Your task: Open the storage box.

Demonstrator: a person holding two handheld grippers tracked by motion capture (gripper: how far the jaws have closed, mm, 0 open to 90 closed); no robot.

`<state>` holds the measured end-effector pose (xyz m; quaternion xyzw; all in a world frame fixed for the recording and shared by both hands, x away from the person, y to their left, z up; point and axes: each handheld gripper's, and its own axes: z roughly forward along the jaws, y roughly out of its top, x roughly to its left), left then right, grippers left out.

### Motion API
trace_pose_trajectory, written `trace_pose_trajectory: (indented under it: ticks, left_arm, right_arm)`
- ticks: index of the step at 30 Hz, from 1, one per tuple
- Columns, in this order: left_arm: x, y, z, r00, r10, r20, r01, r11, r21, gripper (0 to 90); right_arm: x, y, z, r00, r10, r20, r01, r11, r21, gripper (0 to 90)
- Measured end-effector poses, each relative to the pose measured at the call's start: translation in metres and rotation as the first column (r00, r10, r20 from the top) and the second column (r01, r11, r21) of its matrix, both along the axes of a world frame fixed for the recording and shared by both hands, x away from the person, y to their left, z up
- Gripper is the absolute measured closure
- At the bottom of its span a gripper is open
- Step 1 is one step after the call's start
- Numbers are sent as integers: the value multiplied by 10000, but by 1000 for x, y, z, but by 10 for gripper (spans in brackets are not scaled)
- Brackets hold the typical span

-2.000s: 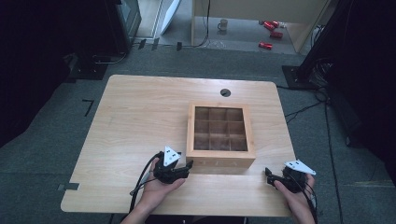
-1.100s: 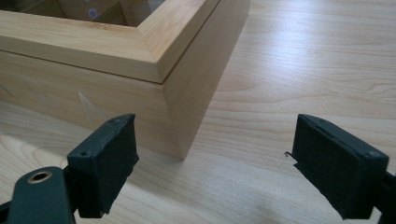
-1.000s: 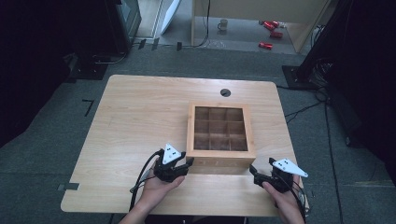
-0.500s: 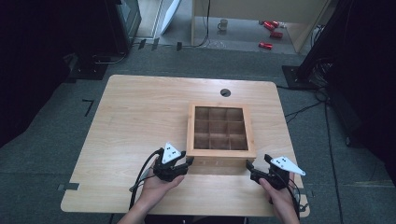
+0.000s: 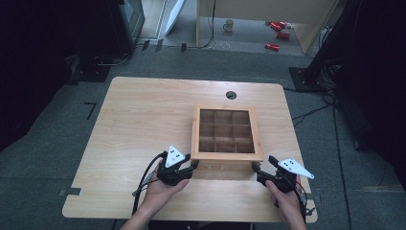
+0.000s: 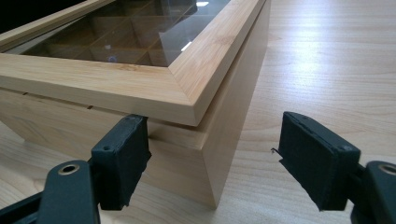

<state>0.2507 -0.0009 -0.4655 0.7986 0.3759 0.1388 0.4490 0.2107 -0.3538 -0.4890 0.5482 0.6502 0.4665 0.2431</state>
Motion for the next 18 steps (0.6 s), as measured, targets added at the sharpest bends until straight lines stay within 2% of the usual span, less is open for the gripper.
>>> trace_pose_trajectory:
  ticks: [1,3,4,8,10,12,13,16,18]
  left_arm:
    - [0,0,0,10000,34,41,-34,10000,65,557]
    - [0,1,-1,10000,35,17,-35,9999,104,463]
    - [-1,2,-3,10000,47,-79,-44,9995,305,426]
    - [-2,5,-9,9993,116,-348,-97,9986,529,315]
    - [-3,7,-11,9992,165,-372,-142,9981,601,286]
    - [-6,14,-18,9984,315,-467,-271,9954,920,258]
    - [-6,14,-18,9984,315,-467,-271,9954,920,249]
    - [-8,25,-27,9964,583,-615,-510,9921,1142,231]
    - [-7,38,-36,9919,877,-918,-760,9893,1243,229]
  right_arm:
    - [0,0,1,10000,30,-22,-30,10000,-22,249]
    - [1,0,2,10000,61,-27,-62,9999,-119,248]
    - [1,1,3,10000,82,12,-82,9997,-242,248]
    - [1,0,9,9998,134,164,-129,9996,-244,247]
    - [1,0,11,9996,155,220,-148,9995,-282,247]
    - [2,0,16,9991,207,358,-192,9989,-419,246]
    - [2,0,16,9991,207,358,-192,9989,-419,246]
    - [3,-1,23,9983,269,524,-241,9982,-550,244]
    - [4,-1,26,9974,285,665,-244,9978,-616,243]
